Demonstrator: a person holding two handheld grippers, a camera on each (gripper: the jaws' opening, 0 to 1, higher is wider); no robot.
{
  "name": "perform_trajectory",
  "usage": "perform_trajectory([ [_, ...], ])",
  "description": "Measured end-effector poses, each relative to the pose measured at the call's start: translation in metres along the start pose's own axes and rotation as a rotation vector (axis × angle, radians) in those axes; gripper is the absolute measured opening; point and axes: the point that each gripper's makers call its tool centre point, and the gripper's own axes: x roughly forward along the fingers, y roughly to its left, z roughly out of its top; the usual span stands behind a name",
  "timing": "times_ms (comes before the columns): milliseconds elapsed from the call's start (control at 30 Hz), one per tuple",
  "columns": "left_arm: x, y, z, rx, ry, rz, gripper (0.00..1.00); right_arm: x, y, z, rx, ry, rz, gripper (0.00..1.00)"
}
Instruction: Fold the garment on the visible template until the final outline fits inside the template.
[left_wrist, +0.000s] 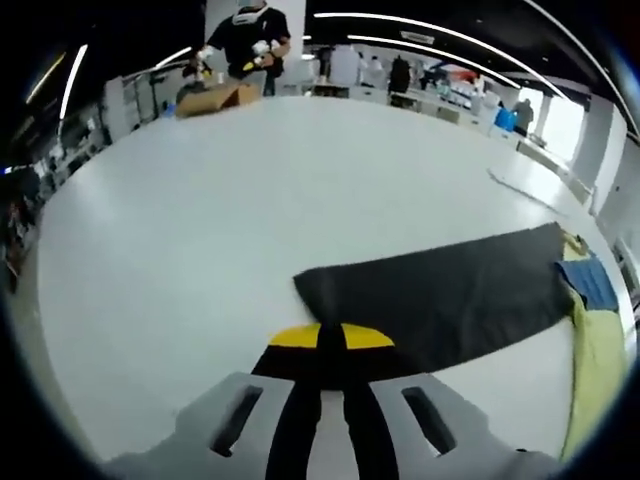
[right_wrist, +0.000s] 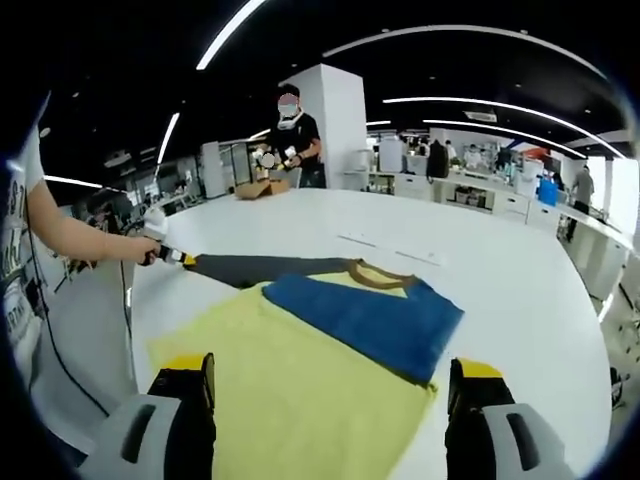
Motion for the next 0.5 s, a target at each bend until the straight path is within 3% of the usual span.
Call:
perform_trajectory([
  [500,-0.011,-0.011,0.009,-0.005,-0.032,-0.049,0.0,-0.007,0.011,0.0,-0.011,-0.018,0.018,0.99],
])
